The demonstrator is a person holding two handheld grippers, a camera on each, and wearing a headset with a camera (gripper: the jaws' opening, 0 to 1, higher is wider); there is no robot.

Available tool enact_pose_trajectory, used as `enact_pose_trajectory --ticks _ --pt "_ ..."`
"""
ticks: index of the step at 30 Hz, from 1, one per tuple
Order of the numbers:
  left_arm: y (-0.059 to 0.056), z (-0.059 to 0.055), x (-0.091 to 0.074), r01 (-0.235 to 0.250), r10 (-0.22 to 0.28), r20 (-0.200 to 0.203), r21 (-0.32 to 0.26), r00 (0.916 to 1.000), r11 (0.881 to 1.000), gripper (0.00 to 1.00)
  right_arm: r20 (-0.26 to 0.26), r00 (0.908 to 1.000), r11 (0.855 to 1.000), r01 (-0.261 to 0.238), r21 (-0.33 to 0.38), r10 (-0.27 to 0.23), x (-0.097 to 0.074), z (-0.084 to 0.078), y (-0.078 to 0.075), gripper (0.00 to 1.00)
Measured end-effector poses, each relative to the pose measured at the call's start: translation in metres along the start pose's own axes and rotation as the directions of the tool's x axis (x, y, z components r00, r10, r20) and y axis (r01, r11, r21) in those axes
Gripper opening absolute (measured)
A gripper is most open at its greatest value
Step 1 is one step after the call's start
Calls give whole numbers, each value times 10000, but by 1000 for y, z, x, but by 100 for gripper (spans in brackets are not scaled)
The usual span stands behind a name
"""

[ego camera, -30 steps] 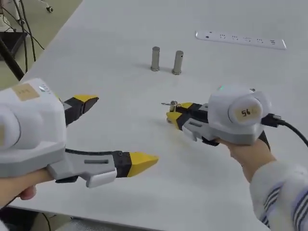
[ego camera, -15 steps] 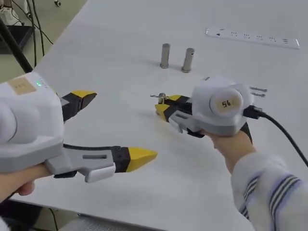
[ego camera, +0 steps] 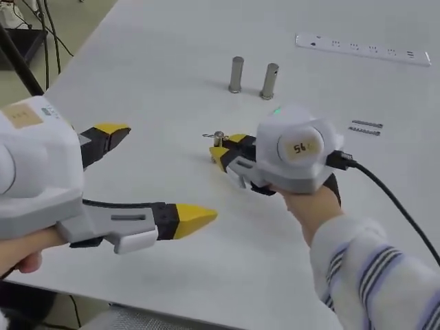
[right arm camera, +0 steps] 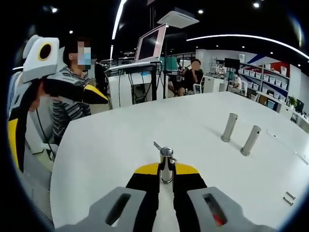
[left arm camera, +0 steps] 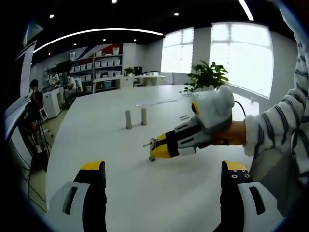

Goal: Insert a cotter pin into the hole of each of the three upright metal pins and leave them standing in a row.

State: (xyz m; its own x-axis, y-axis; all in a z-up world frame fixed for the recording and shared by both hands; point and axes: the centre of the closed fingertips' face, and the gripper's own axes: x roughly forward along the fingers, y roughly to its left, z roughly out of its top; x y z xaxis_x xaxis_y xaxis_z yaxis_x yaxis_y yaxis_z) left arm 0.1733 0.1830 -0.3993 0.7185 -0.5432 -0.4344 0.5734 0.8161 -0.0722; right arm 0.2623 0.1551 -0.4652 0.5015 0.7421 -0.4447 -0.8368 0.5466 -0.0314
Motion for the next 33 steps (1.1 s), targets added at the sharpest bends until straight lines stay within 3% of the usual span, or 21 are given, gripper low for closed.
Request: enact_pose_trajectory --ticks 2,15,23,33 --pt "1 -1 0 4 -4 -38 -6 10000 10000 99 -11 9997 9996 238 -132 -238 2 1 -2 4" --pt "8 -4 -2 -172 172 -186 -18 9997 9999 99 343 9983 9989 467 0 -467 1 0 -3 4" --pt "9 -5 -3 -246 242 -195 -174 9995 9995 99 263 9992 9996 291 25 -291 0 -4 -3 5" --pt "10 -7 -3 -274 269 -260 -184 9993 9995 99 133 9995 9994 -286 -208 289 -2 -8 -4 4"
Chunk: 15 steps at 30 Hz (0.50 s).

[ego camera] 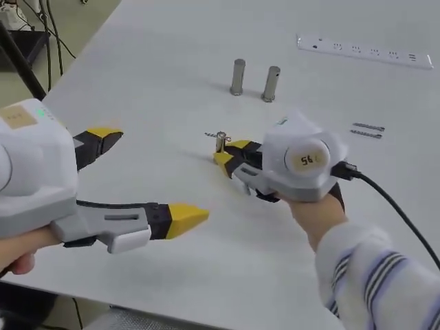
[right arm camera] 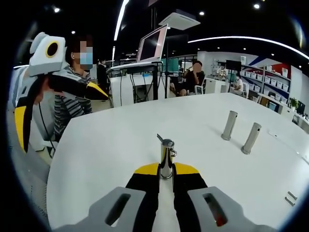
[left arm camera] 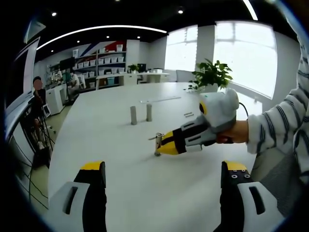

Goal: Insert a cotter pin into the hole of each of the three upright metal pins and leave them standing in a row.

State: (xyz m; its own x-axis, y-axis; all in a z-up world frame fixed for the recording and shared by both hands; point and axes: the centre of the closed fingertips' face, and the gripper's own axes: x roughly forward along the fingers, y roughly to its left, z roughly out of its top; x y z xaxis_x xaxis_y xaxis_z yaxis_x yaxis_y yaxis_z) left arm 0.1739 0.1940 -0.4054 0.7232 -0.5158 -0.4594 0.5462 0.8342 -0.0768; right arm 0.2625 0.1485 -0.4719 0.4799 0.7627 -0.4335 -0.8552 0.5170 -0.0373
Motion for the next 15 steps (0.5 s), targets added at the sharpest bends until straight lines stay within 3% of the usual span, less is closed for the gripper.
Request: enact_pose_trajectory --ticks 15 --pt "3 -1 0 -63 64 -134 36 9999 10000 99 -300 9946 9926 -1015 -661 997 1 0 3 5"
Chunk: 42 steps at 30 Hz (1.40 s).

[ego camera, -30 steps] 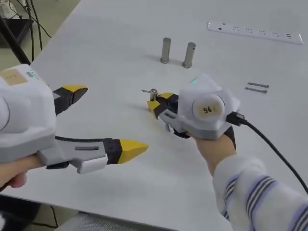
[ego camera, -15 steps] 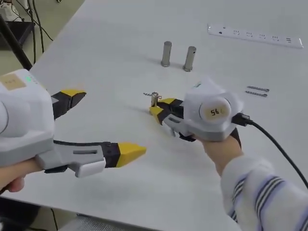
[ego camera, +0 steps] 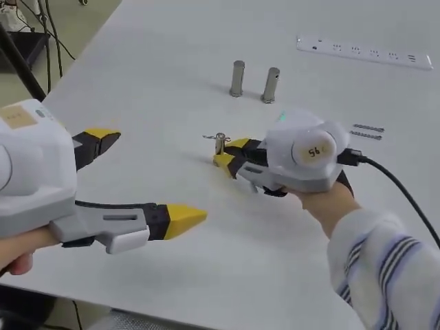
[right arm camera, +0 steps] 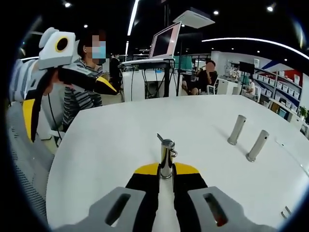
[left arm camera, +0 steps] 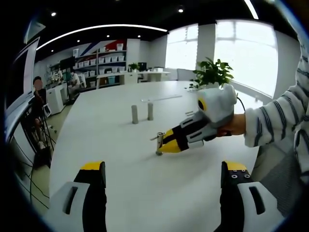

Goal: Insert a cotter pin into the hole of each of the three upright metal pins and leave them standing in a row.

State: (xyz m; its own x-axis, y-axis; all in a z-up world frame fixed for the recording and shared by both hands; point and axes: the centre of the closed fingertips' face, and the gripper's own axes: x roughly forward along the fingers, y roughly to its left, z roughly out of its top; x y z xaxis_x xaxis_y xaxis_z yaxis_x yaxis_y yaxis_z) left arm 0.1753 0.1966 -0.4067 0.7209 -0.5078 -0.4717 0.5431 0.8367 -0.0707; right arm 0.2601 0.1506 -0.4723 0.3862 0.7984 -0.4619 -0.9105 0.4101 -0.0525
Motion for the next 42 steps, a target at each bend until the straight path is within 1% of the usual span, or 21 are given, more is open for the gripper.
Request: enact_pose_trajectory --ticks 2,4,5,7,10,12,17,19,21,23,24,26,27,28,30,32,34,35,37,40,42 --pt "0 -1 0 -6 6 -36 -22 10000 10000 99 -2 9999 9997 -103 225 103 0 -1 3 8" --pt "1 0 -1 -8 8 -31 -60 10000 10000 99 4 10000 9998 61 169 -62 -1 -2 4 15" --pt "1 1 -1 -9 9 18 -74 10000 10000 99 16 10000 9997 39 254 -39 -1 -2 5 18" --pt "1 4 -2 -23 25 125 -121 9999 9999 99 101 9999 9992 52 387 -56 -4 -1 7 19" --pt "1 9 -2 0 3 234 -134 9997 9999 99 236 9997 9989 92 458 -103 -12 7 8 24" --pt "1 10 -2 -3 5 257 -92 9997 10000 99 308 9994 9983 155 568 -173 -17 12 7 34" --pt "0 13 -3 20 -18 307 -68 9995 10000 99 623 9968 9962 461 745 -508 -42 32 -2 48" --pt "-1 16 -3 35 -32 393 -60 9992 10000 99 720 9944 9930 705 951 -775 -58 40 -8 53" --pt "-3 20 -3 80 -75 522 -100 9986 9999 99 762 9939 9917 718 1067 -801 -72 44 -9 55" --pt "-5 23 -3 149 -139 637 -162 9979 9998 99 776 9923 9874 856 1331 -965 -84 46 -10 57" --pt "-7 26 -4 223 -208 733 -186 9971 9996 99 828 9904 9835 970 1527 -1105 -94 47 -11 60" --pt "-10 29 -4 277 -262 871 -161 9959 9995 99 926 9849 9744 1274 1853 -1464 -108 47 -17 69" --pt "-10 30 -4 304 -288 908 -168 9955 9994 99 935 9844 9734 1295 1891 -1491 -110 47 -18 73" --pt "-11 32 -4 348 -325 955 -226 9949 9991 99 991 9816 9675 1394 2111 -1630 -122 48 -19 77" --pt "-12 35 -4 413 -376 1056 -333 9937 9986 99 1064 9783 9636 1512 2205 -1778 -136 49 -19 81" --pt "-13 37 -4 464 -417 1119 -393 9928 9982 99 969 9783 9636 1589 2152 -1830 -145 47 -17 87" --pt "-14 40 -4 559 -493 1219 -512 9913 9971 99 492 9838 9676 1597 1956 -1724 -154 40 -13 91" --pt "-14 41 -4 579 -510 1228 -527 9911 9969 99 85 9842 9677 1724 1840 -1769 -160 33 -11 92" --pt "-14 42 -4 596 -528 1220 -528 9911 9968 99 -342 9827 9638 1851 1918 -1820 -166 22 -12 94" --pt "-15 45 -4 631 -560 1258 -537 9905 9966 99 -318 9800 9581 1988 2062 -1965 -178 13 -10 95" --pt "-18 45 -4 747 -659 1288 -651 9895 9951 99 -729 9784 9465 2058 2485 -1936 -184 -3 -10 96"
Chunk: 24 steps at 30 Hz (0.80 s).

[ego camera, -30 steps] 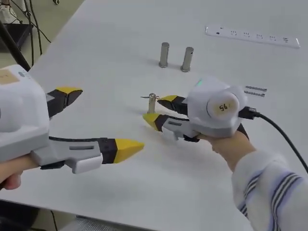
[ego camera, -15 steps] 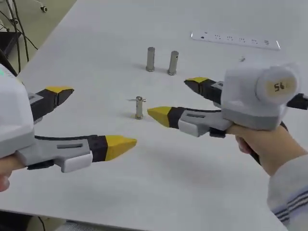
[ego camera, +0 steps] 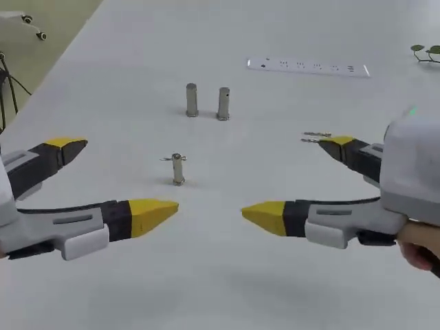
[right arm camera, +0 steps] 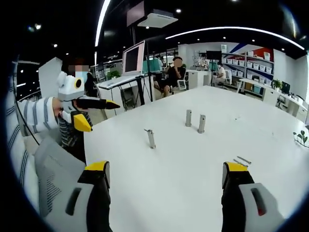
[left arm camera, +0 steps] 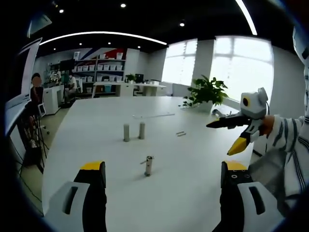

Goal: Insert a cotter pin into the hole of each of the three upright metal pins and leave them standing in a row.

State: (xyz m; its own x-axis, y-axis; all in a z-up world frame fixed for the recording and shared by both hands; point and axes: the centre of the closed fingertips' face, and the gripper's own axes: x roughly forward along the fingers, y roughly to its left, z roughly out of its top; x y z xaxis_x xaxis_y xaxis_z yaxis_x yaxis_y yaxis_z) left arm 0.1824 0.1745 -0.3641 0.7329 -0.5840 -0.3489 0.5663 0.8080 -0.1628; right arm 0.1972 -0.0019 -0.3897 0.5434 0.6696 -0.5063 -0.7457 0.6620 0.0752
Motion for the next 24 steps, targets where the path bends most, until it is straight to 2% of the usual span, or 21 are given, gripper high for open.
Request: enact_pose_trajectory --ticks 1,3,5,9,15,18,24 --pt "-1 0 0 33 -33 -7 -17 10000 10000 99 -332 9994 10000 24 68 -21 -4 -9 -1 96" --pt "-2 0 0 77 -76 -26 28 10000 10000 98 -540 9985 10000 -24 89 29 -7 -17 0 98" --pt "-2 -1 1 78 -78 -107 44 9999 10000 97 -915 9957 9987 -115 494 160 -12 -29 3 98" --pt "-3 0 5 160 -160 -115 -2 9998 9999 97 -1244 9922 9992 53 406 -2 -17 -36 1 98" --pt "1 7 15 270 -270 2 -38 9996 9996 97 -971 9950 9958 327 851 -244 -22 -28 -3 98" --pt "7 16 25 496 -490 -140 457 9987 9977 97 -955 9947 9951 461 869 -378 -25 -26 -5 98" --pt "20 39 44 790 -796 21 1025 9968 9916 97 -701 9958 9884 686 1358 -595 -32 -19 -10 98"
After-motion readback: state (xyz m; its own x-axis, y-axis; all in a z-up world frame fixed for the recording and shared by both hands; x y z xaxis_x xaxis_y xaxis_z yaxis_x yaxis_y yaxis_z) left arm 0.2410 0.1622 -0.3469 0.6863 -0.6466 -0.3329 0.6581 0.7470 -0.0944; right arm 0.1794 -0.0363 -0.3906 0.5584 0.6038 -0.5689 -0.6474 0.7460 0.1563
